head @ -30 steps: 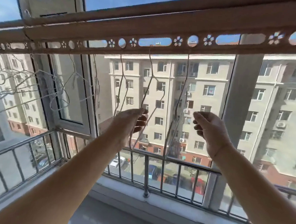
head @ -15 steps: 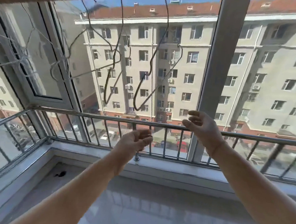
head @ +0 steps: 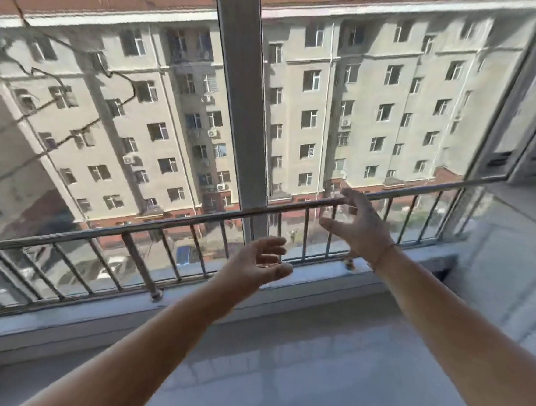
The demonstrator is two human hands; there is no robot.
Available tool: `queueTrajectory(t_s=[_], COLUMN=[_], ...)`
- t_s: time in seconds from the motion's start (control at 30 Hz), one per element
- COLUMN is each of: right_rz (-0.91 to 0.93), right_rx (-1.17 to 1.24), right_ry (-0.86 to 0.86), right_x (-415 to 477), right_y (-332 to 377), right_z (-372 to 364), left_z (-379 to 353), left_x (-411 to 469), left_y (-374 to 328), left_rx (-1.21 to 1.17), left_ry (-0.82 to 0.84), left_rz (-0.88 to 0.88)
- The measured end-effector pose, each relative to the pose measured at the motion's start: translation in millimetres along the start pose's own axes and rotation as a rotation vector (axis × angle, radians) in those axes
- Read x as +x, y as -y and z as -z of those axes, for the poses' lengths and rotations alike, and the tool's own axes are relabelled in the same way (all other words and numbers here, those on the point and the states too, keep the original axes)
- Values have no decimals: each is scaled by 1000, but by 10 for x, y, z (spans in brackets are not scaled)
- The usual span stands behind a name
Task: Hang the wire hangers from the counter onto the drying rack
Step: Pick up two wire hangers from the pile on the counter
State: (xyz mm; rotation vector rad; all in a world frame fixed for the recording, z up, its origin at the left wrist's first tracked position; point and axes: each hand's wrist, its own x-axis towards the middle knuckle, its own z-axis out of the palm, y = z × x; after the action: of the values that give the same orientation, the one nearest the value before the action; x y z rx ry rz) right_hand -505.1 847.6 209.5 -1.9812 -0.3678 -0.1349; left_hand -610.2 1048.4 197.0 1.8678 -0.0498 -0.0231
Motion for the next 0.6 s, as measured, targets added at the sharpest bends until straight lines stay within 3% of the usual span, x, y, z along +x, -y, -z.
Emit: queueTrajectory(t_s=[0.6], right_rz=[-322], right_rx=[-185], right_ry=[-428], right_x=[-765], right_y=[-1985], right_z=[3617], left_z=[-3838], left_x=[1411], left_y=[-770], left_rx=[-13], left_ry=[403], left_rz=[-101])
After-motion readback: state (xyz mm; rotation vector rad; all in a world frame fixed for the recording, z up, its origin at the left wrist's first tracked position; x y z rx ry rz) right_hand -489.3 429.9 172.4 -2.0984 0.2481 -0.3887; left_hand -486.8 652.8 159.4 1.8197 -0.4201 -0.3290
